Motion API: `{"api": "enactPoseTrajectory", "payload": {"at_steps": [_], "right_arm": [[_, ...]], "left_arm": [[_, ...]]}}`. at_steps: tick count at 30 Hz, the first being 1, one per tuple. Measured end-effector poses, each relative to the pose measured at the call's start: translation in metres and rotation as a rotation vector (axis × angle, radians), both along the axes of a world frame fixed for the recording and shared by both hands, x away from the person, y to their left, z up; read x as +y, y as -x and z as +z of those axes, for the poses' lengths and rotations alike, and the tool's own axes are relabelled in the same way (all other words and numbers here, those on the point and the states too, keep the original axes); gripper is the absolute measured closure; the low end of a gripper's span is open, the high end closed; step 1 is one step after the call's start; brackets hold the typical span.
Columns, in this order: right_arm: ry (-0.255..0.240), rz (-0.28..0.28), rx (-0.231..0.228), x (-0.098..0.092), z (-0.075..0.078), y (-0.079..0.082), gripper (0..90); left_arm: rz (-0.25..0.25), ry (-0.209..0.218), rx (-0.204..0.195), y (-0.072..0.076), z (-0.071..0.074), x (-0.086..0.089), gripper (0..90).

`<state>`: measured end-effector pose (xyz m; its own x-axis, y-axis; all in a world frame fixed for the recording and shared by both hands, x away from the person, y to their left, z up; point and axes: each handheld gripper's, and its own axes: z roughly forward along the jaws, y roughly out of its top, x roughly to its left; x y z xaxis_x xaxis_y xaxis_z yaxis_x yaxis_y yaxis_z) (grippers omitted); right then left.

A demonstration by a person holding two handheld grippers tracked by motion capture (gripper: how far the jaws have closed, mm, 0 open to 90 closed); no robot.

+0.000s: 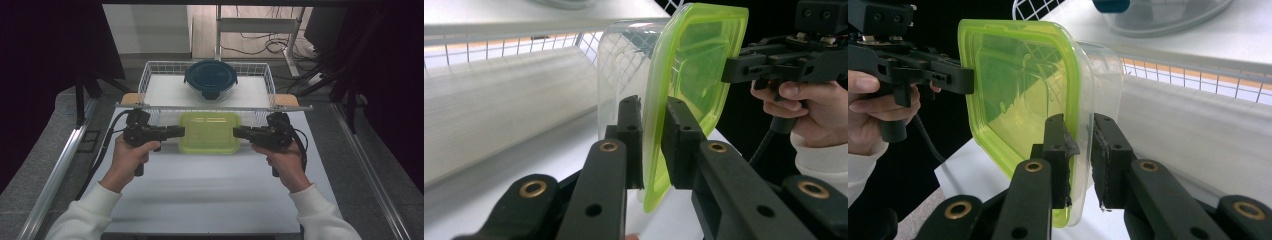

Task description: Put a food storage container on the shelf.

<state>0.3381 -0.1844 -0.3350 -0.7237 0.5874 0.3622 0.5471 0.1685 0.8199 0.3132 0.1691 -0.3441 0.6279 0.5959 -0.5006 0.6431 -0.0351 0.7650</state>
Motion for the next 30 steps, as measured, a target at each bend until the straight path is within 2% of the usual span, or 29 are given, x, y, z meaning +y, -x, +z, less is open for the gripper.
{"api": "enactPoseTrajectory", "payload": {"at_steps": [10, 20, 24, 30], "right_arm": [[-0.005, -0.005, -0.018, 0.003, 0.016, -0.006, 77.4], [-0.008, -0.01, -0.024, 0.006, 0.034, -0.02, 77.5], [-0.024, -0.009, -0.03, 0.006, 0.046, -0.028, 77.5], [-0.021, -0.019, -0.059, 0.009, 0.067, -0.037, 77.6]], "left_arm": [[-0.007, 0.003, -0.029, -0.009, 0.016, 0.003, 80.1], [-0.004, -0.008, -0.045, -0.024, 0.036, 0.006, 80.3], [-0.006, 0.011, -0.051, -0.032, 0.046, 0.009, 80.3], [-0.01, 0.015, -0.074, -0.046, 0.064, 0.012, 80.4]]}}
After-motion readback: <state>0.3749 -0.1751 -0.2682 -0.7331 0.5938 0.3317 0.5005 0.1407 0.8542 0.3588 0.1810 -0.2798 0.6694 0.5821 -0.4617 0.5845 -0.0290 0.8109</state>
